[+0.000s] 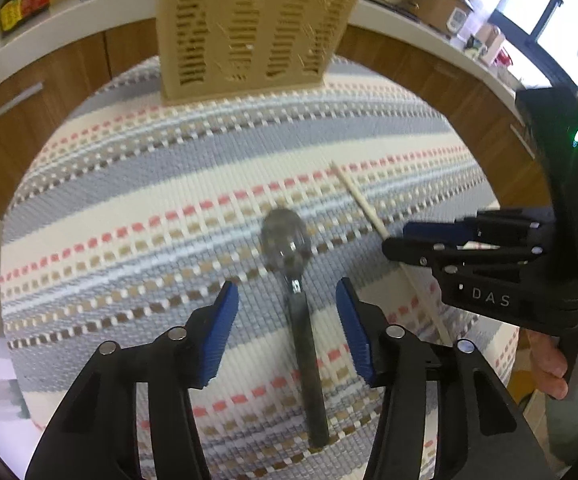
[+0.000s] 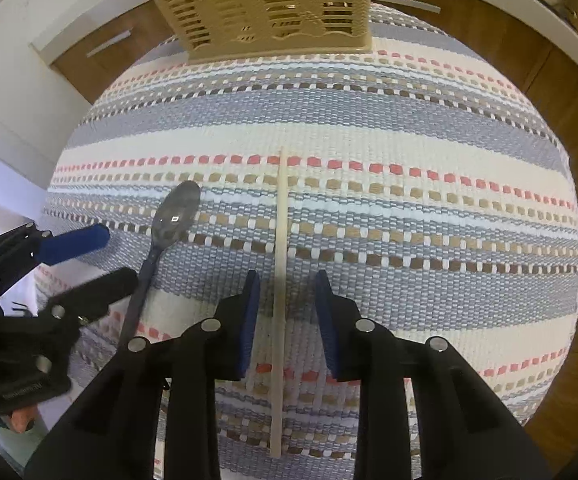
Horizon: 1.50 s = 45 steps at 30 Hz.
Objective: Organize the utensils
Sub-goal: 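Grasp the grey spoon with the left tool while the right tool grasps a chopstick, then carry the grey spoon and chopstick over the beige basket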
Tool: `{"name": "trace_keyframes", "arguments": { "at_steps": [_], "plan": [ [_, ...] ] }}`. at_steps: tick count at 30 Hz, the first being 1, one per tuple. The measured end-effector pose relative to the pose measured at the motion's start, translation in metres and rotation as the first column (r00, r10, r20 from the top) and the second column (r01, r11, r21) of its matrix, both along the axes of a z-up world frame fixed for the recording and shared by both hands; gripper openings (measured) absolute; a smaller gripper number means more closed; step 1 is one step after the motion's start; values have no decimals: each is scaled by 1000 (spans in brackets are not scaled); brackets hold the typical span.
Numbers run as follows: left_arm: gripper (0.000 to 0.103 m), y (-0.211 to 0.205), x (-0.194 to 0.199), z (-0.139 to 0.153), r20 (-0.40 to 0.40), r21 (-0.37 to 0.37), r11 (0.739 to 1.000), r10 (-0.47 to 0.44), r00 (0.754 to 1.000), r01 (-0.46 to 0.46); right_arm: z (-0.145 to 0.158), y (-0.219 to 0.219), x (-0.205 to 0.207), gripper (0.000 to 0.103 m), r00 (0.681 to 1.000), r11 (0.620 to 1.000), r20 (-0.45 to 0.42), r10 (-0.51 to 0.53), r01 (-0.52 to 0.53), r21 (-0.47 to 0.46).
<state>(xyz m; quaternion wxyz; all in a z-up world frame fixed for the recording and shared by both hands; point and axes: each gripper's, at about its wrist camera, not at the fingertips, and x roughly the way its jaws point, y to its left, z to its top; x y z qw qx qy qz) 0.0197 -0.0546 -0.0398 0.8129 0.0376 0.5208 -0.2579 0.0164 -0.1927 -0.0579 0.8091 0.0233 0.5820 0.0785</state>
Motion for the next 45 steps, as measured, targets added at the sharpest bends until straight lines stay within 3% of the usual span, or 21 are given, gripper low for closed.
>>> {"name": "trace_keyframes", "arguments": {
  "at_steps": [4,15,20,26,33,45],
  "plan": [
    [33,-8,-2,-9,-29,32,999,-14,999,14,-2,10,6,18,1000,999,-5,24,-24,-40],
    [30,-28,-7,-13,14,126,992,-10,1000,8,-8,26,5,5,996,986,35,85,-79,-150],
    [27,-41,-8,-16,44,186,983,-4,999,-4,-6,14,1,4,997,992,36,68,-64,-108],
    [10,-43,-11,-15,75,241,970,6,997,-24,3,-6,-8,4,998,997,53,40,-37,-66],
    [10,-36,-14,-1,99,144,989,26,995,-40,24,-17,-21,4,990,999,129,51,-49,-21],
    [10,-6,-8,69,275,-36,993,121,954,-115,83,-32,-21,4,946,997,322,39,-59,51]
  ]
}}
